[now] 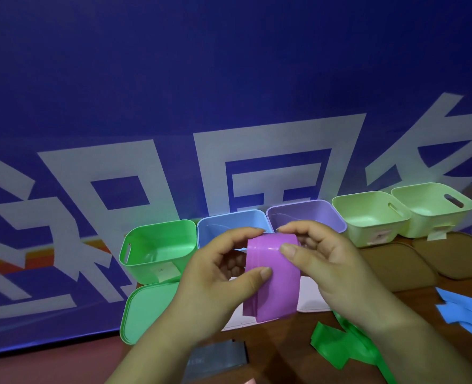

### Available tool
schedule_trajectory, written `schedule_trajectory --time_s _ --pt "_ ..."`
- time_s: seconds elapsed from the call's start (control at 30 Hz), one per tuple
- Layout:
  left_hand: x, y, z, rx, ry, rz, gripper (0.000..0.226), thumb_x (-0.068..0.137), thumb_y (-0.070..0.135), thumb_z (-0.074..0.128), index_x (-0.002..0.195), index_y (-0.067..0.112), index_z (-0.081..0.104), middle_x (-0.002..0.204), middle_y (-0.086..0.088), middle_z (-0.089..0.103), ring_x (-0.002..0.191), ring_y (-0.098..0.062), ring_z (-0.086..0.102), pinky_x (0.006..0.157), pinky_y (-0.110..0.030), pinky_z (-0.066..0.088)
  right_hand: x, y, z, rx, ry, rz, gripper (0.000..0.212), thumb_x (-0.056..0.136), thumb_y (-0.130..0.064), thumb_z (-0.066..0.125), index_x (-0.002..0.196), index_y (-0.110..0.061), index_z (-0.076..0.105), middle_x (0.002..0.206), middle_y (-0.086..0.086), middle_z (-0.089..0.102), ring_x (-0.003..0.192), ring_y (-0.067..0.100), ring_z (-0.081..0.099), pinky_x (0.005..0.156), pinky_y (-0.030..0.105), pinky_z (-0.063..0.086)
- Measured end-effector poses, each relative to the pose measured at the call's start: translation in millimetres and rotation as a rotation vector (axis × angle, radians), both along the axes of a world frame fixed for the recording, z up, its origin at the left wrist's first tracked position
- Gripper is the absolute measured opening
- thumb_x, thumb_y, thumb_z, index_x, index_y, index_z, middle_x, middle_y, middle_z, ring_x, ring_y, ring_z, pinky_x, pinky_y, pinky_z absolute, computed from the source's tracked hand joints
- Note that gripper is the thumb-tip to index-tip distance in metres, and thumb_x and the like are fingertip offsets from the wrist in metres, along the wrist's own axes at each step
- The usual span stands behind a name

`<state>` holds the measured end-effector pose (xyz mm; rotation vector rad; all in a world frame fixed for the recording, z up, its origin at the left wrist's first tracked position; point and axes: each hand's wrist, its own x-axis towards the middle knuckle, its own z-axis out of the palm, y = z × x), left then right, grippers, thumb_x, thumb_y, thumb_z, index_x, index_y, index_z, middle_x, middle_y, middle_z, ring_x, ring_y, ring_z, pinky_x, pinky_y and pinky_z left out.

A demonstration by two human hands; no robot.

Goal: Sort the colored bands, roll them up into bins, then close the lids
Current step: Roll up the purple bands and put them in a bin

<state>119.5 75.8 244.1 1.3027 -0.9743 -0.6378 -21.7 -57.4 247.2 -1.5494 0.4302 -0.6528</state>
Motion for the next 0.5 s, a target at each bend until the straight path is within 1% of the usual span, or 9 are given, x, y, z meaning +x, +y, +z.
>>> schedule_trajectory --time_s 0.07,0.13,0.23,0.33,0.43,0.5 --pt "-0.5 -0.3 0.6 -0.003 0.059 -0.007 0.043 0.071 0.004 0.078 0.111 0.018 0.071 0.104 -0.004 0.074 0.090 -0.020 0.070 0.080 -0.030 0.058 -1.3 -1.2 -2.3 -0.031 -0.014 -0.008 0.033 0.076 -0.027 0.074 0.108 -0.033 0.068 0.107 -0.002 0.071 0.096 0.017 0.069 0.082 0.032 0.056" --pt "-0.2 -1.4 1.3 -0.003 0.099 0.000 0.043 0.071 0.003 0.076 0.113 0.014 0.069 0.104 -0.004 0.075 0.090 -0.017 0.071 0.078 -0.028 0.058 -3.1 -1.3 -2.7 -0.050 -0.022 0.032 0.037 0.076 -0.022 0.075 0.110 -0.034 0.067 0.110 0.000 0.070 0.100 0.023 0.069 0.085 0.039 0.058" --pt "1.1 -3.1 2.4 0.000 0.130 0.015 0.043 0.071 0.005 0.075 0.113 0.012 0.068 0.104 -0.003 0.075 0.089 -0.015 0.071 0.076 -0.025 0.057 -6.2 -1.0 -2.7 -0.132 -0.006 0.070 0.043 0.076 -0.027 0.077 0.116 -0.036 0.064 0.111 0.003 0.070 0.102 0.025 0.068 0.088 0.046 0.058" --pt "1.6 -3.3 3.3 0.006 0.143 0.033 0.040 0.072 0.008 0.075 0.111 0.014 0.070 0.103 -0.005 0.076 0.090 -0.016 0.072 0.075 -0.025 0.057 -8.4 -1.3 -3.4 -0.206 0.026 0.070 0.050 0.074 -0.030 0.077 0.120 -0.038 0.061 0.115 -0.001 0.068 0.103 0.024 0.067 0.089 0.045 0.057" --pt "0.9 -3.7 4.9 0.015 0.137 0.041 0.037 0.074 0.011 0.082 0.109 0.015 0.071 0.100 -0.005 0.076 0.090 -0.015 0.072 0.075 -0.025 0.057 -8.8 -1.7 -4.7 -0.233 0.021 0.066 0.049 0.075 -0.023 0.077 0.119 -0.040 0.062 0.116 -0.005 0.067 0.103 0.023 0.067 0.088 0.042 0.057" --pt "-0.5 -3.6 6.2 0.032 0.120 0.038 0.037 0.074 0.013 0.079 0.110 0.013 0.070 0.100 -0.004 0.076 0.091 -0.015 0.071 0.077 -0.025 0.057 -8.9 -1.7 -5.8 -0.233 0.000 0.060 0.047 0.075 -0.024 0.077 0.117 -0.040 0.064 0.120 -0.004 0.065 0.104 0.024 0.066 0.089 0.043 0.057"
